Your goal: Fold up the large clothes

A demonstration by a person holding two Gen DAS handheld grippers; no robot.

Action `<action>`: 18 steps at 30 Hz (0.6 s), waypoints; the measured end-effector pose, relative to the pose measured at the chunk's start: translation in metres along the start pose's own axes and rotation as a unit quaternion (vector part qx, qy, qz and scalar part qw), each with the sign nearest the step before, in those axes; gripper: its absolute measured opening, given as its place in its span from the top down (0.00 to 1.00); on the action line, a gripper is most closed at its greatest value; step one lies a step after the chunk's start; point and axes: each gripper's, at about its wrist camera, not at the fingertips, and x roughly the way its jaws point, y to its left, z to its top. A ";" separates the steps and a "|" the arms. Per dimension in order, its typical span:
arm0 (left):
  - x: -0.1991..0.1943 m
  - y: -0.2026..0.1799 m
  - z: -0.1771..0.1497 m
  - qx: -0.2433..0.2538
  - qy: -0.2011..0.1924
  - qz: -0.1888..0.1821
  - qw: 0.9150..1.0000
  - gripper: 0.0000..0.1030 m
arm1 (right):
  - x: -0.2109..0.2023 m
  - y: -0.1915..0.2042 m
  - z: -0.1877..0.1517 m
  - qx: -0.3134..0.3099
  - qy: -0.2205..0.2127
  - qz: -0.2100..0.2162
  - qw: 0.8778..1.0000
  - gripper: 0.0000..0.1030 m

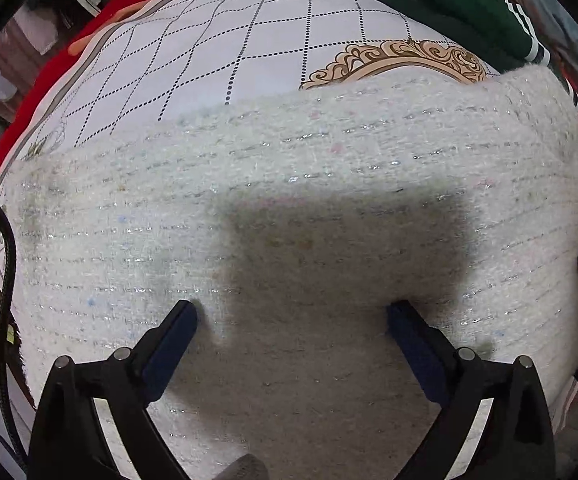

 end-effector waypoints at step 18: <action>-0.009 -0.117 0.035 0.114 -0.010 -0.048 0.992 0.03 | -0.124 0.009 -0.022 0.028 -0.069 -0.083 0.994 0.59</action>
